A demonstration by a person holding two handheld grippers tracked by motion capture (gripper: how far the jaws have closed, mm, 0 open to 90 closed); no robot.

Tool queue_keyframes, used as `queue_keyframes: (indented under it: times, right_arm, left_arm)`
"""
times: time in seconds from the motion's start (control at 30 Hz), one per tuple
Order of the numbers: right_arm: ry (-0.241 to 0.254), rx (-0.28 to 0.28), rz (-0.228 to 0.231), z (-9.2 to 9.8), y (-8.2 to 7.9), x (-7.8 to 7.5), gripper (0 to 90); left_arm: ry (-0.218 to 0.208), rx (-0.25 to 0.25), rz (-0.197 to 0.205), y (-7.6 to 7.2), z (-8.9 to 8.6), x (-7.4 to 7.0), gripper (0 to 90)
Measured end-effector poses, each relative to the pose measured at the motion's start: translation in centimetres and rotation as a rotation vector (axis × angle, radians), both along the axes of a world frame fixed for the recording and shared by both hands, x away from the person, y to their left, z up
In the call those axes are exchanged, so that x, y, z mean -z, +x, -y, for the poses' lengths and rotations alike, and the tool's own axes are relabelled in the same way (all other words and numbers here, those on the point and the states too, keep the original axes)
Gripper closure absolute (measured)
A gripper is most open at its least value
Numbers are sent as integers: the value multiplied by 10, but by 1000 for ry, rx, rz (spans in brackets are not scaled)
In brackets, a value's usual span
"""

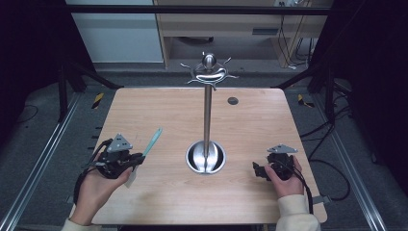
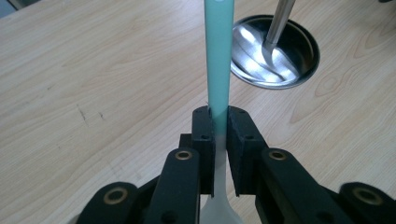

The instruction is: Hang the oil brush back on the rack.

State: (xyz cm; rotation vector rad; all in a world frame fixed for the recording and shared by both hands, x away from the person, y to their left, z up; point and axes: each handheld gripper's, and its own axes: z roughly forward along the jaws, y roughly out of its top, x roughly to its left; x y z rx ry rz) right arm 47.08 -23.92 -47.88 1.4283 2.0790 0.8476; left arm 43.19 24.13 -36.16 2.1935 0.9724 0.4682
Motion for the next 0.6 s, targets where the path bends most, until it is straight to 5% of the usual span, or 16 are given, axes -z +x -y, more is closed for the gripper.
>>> queue_keyframes:
  times: [0.3,0.6]
  right_arm:
    - [18,1,59,3,-3,-6,82]
    - [14,-1,54,1,-2,-6,82]
  left_arm:
    - [-30,11,46,2,3,-12,817]
    - [-66,28,89,-3,3,-24,817]
